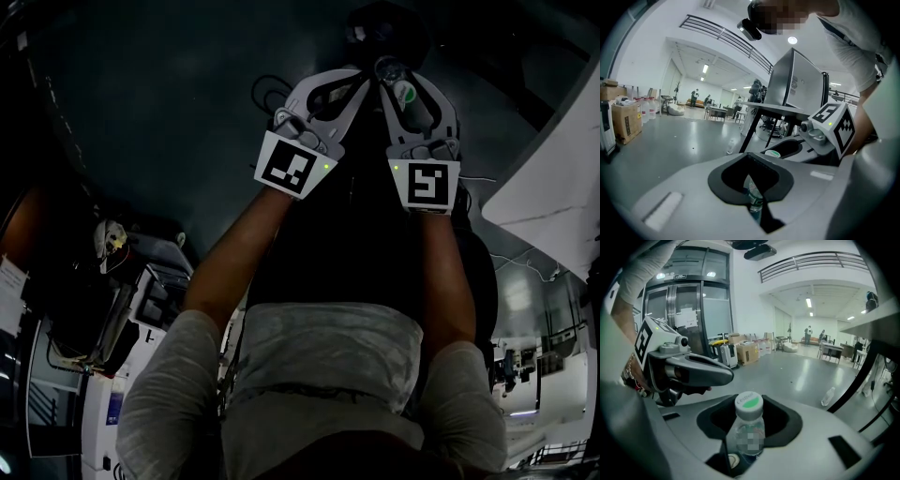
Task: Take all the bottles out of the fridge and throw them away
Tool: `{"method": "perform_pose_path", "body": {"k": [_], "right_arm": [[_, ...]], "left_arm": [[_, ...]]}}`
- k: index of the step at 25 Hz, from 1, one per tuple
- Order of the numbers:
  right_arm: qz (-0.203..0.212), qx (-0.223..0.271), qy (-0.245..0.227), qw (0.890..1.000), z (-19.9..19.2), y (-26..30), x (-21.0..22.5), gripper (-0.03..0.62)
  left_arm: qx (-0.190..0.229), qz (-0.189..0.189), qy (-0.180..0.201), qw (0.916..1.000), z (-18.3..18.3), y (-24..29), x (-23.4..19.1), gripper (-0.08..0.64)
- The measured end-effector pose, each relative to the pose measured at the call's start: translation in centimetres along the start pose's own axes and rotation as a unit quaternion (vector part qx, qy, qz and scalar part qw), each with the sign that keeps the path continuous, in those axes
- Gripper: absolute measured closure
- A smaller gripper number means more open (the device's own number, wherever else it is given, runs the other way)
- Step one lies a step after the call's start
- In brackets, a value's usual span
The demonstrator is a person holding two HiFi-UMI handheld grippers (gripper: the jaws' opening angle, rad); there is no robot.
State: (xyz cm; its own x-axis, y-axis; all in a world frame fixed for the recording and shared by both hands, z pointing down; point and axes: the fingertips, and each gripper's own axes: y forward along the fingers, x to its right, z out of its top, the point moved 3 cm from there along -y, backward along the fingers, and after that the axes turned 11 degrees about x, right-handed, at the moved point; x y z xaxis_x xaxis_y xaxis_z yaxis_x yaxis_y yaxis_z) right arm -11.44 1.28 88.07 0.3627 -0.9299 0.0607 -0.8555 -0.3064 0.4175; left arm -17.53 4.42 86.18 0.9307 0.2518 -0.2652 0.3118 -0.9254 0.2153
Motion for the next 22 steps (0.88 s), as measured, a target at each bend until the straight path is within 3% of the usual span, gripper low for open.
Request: {"method": "perform_pose_path", "body": {"k": [10, 22], "right_arm": [[-0.012, -0.014, 0.002, 1.0, -2.2, 0.9, 0.4, 0.434], [-0.019, 0.021, 0.031, 0.999, 2.1, 0.1, 0.0, 0.437]], "left_arm": [[-0.001, -0.001, 0.0, 1.0, -0.6, -0.2, 0.0, 0.552], [0.014, 0.002, 0.004, 0.9999, 2.3, -0.8, 0.5, 0.552]]}}
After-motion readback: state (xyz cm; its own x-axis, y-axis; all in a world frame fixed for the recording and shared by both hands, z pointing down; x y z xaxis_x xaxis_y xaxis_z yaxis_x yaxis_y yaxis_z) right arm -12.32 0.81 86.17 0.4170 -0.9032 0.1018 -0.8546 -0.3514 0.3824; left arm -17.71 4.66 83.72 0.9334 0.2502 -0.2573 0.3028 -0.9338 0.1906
